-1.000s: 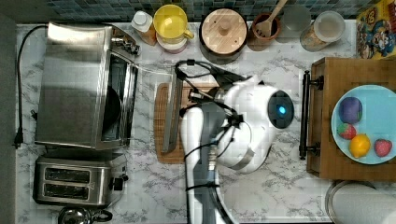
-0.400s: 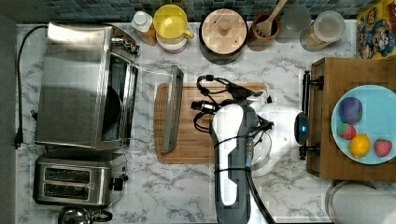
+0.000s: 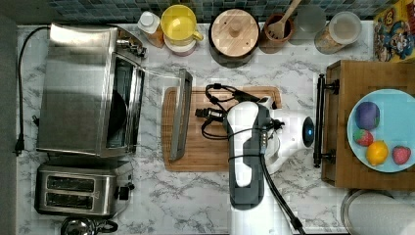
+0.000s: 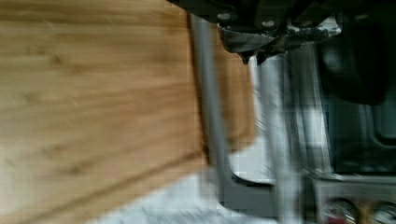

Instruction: Close the oven.

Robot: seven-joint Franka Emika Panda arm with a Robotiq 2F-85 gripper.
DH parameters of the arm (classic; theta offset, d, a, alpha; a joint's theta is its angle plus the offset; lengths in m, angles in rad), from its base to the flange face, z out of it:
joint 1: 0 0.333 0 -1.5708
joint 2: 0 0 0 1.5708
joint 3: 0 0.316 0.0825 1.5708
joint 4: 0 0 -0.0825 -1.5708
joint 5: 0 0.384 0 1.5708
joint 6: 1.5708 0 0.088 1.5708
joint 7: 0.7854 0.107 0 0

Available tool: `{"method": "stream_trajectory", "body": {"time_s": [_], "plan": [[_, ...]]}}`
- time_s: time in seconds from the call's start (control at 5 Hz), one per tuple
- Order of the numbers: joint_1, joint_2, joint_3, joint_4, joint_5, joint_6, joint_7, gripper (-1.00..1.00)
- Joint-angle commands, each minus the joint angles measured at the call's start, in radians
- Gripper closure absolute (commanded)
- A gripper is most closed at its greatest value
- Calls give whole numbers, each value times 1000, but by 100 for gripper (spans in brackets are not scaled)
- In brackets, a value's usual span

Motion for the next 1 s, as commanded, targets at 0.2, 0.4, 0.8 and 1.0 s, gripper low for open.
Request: {"method": "stream_trajectory", "body": {"time_s": [0.2,0.4,0.8,1.0], "plan": [[11,-80,44,-38,270,91,-247,100],[33,-22,36,14,175,22,-198,100],[73,97,101,83,103,25,-177,100],[74,105,117,89,143,43,-165,100]]}}
